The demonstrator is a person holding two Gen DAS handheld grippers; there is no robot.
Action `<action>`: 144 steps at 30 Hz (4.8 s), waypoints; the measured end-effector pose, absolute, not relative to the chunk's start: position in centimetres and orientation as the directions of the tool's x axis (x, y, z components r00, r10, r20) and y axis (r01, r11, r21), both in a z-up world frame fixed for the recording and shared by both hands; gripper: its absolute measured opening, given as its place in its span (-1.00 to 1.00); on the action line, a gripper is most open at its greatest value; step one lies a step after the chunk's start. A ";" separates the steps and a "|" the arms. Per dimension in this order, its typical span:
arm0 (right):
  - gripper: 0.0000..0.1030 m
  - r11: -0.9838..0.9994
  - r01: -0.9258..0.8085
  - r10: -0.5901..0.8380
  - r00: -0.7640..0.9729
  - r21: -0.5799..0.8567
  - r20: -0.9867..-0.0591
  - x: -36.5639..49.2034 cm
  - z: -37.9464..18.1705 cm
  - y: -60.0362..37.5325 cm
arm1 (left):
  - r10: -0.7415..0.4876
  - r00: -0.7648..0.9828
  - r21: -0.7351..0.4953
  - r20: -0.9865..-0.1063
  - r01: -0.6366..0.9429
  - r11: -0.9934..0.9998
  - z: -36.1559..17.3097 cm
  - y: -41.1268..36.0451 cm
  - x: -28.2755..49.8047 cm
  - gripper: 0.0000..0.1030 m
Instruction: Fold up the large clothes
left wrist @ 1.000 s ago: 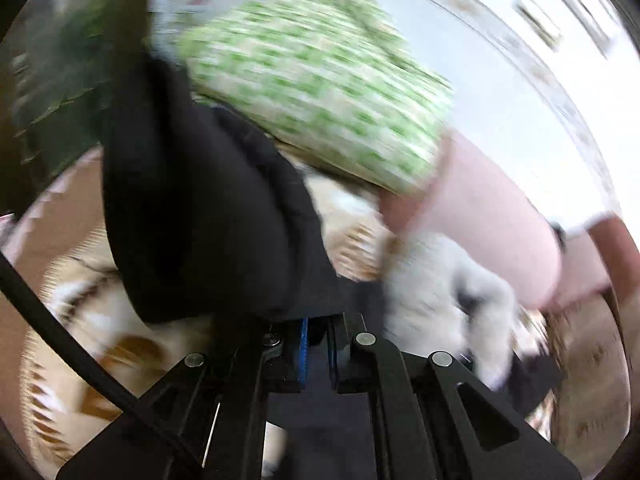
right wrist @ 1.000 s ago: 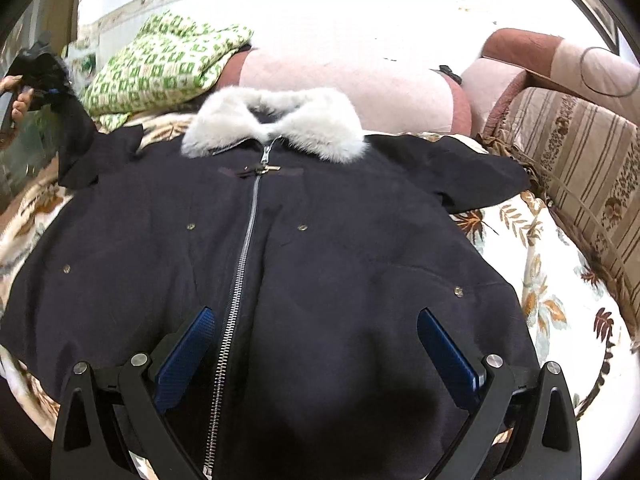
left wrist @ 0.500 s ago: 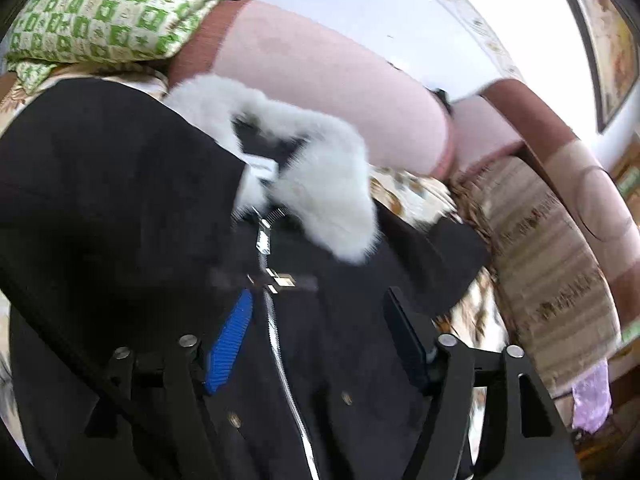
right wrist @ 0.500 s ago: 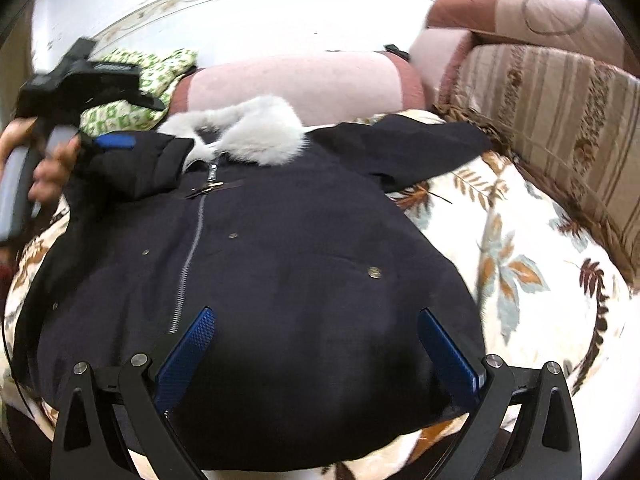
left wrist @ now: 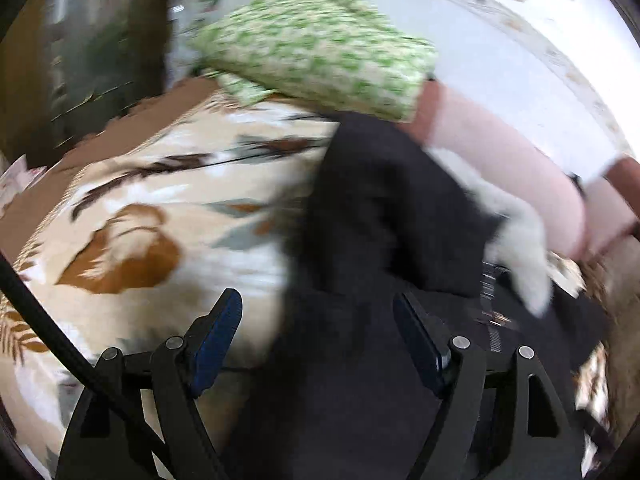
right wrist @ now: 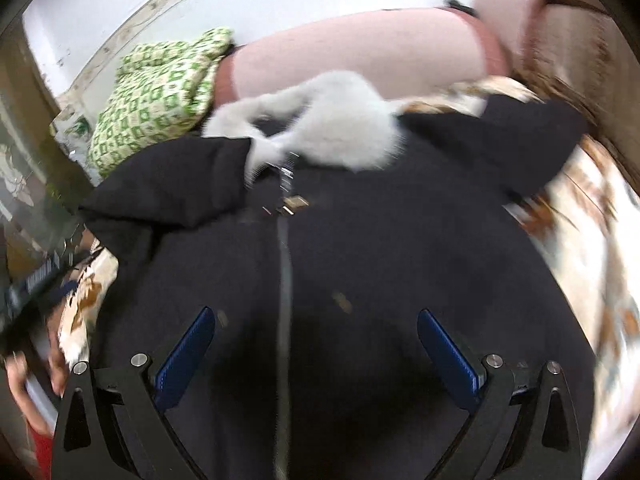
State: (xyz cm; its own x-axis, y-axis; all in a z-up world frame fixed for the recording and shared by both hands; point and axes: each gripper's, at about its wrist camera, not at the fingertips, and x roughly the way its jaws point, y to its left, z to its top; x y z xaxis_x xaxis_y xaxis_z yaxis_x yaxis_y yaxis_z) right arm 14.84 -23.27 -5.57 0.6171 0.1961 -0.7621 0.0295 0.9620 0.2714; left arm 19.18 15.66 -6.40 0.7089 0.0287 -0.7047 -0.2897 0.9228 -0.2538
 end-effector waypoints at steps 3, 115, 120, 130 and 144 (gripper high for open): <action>0.99 0.956 -0.027 0.251 0.592 0.292 -0.766 21.1 -6.2 -20.2 | 0.021 0.702 -0.311 -0.711 -0.341 0.887 -7.1 17.9 19.8 0.49; 0.01 0.922 -0.381 0.129 0.479 -0.074 -0.868 24.1 -9.9 -11.9 | -0.133 0.735 -0.393 -0.665 -0.193 0.899 -7.8 13.2 20.2 0.72; 0.20 0.926 -0.375 0.188 0.540 -0.035 -0.821 21.2 -6.2 -14.0 | -0.155 0.716 -0.419 -0.681 -0.207 0.884 -8.1 13.5 20.6 0.72; 0.47 0.949 -0.304 0.255 0.583 0.084 -0.771 24.4 -4.1 -11.7 | -0.094 0.731 -0.427 -0.676 -0.285 0.858 -7.6 16.0 20.4 0.72; -0.84 0.920 -0.292 0.004 0.672 -0.261 -0.740 29.1 -7.5 -1.2 | -0.054 0.725 -0.509 -0.686 -0.426 0.748 -7.9 21.9 19.9 0.72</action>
